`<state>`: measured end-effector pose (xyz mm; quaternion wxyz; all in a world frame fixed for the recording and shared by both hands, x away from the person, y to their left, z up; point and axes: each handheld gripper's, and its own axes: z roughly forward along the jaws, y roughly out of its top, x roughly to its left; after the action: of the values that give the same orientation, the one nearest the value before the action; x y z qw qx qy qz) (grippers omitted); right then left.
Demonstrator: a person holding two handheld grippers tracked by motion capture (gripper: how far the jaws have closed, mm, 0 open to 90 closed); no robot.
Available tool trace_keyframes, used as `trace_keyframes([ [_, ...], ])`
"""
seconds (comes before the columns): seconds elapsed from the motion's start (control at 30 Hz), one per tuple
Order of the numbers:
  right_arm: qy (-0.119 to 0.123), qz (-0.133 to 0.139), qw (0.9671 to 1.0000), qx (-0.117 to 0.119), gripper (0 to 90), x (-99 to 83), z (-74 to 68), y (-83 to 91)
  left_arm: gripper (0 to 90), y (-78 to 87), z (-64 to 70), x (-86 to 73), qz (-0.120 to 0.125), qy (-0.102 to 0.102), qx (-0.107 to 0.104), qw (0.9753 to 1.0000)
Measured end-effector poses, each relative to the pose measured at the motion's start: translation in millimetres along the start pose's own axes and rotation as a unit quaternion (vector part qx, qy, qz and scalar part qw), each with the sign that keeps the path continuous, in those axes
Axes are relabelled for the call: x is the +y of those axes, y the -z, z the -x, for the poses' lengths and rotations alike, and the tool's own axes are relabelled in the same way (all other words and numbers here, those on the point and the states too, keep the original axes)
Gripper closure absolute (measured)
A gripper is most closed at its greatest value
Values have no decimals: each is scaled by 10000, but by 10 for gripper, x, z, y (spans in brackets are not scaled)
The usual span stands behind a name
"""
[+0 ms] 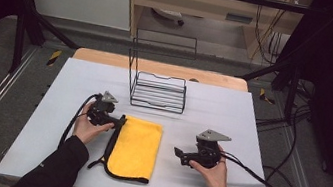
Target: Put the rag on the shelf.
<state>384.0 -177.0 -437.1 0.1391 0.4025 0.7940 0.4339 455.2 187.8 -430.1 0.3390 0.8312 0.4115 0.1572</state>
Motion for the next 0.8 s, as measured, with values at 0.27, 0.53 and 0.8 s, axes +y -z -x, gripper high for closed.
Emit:
trace_keyframes([
  [0.27, -19, -47, 10000, 18, 29, -3, -8, -3, 474, -27, 14, 8, 58, 45, -51, 10000],
  [0.53, -127, 20, 9998, 132, 45, 13, -13, 1, 612, -88, 43, -7, -80, 164, -322, 9993],
  [0.8, -254, 56, 9994, 229, 62, 28, -25, -3, 651, -131, 71, -20, -105, 168, -336, 9992],
])
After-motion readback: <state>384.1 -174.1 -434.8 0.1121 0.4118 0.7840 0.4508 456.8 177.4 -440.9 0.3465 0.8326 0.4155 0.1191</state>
